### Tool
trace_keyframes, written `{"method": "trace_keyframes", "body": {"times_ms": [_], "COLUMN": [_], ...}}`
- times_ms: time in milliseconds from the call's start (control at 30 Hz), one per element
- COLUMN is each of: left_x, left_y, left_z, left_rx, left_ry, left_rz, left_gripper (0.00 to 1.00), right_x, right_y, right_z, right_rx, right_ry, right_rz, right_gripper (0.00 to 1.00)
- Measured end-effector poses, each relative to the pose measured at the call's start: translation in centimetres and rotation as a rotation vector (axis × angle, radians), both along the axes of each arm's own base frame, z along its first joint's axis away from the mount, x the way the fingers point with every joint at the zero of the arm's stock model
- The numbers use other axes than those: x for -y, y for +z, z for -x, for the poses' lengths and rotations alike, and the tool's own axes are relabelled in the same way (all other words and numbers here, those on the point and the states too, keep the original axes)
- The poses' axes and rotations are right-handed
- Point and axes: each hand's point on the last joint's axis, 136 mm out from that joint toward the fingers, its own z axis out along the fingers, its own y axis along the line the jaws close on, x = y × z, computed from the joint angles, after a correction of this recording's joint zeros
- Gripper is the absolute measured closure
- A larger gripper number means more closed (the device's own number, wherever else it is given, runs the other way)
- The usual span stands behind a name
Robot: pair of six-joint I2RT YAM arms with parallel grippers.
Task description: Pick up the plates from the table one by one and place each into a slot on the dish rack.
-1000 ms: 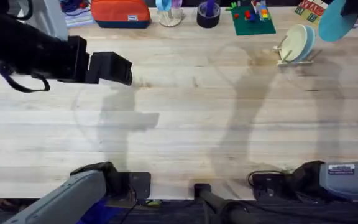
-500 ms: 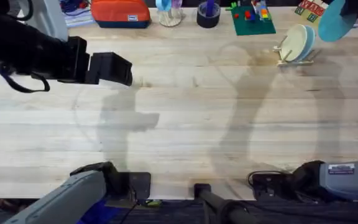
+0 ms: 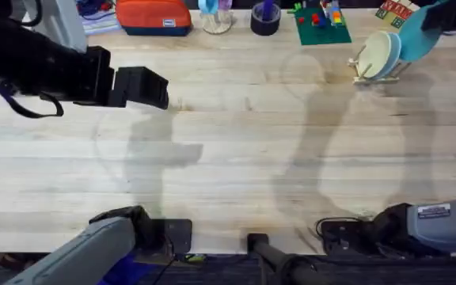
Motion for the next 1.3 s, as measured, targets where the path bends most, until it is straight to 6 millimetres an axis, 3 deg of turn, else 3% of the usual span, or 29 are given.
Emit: {"method": "trace_keyframes", "body": {"times_ms": [233, 700, 1033, 1300], "left_x": [0.0, 0.0, 0.0, 0.0], "left_y": [0.0, 0.0, 0.0, 0.0], "left_z": [0.0, 0.0, 0.0, 0.0], "left_rx": [0.0, 0.0, 0.0, 0.0], "left_ry": [0.0, 0.0, 0.0, 0.0], "left_rz": [0.0, 0.0, 0.0, 0.0], "left_gripper": [0.007, 0.007, 0.007, 0.008], "right_x": [0.1, 0.2, 0.1, -0.6], "right_y": [-1.5, -1.6, -4.2, -4.4], "right_z": [-0.4, -0.6, -0.9, -1.2], "right_rx": [-0.028, -0.026, -0.081, -0.084], "right_ry": [0.0, 0.0, 0.006, 0.021], "right_rz": [-0.011, -0.01, -0.033, -0.032], "right_gripper": [0.972, 0.971, 0.971, 0.971]}}
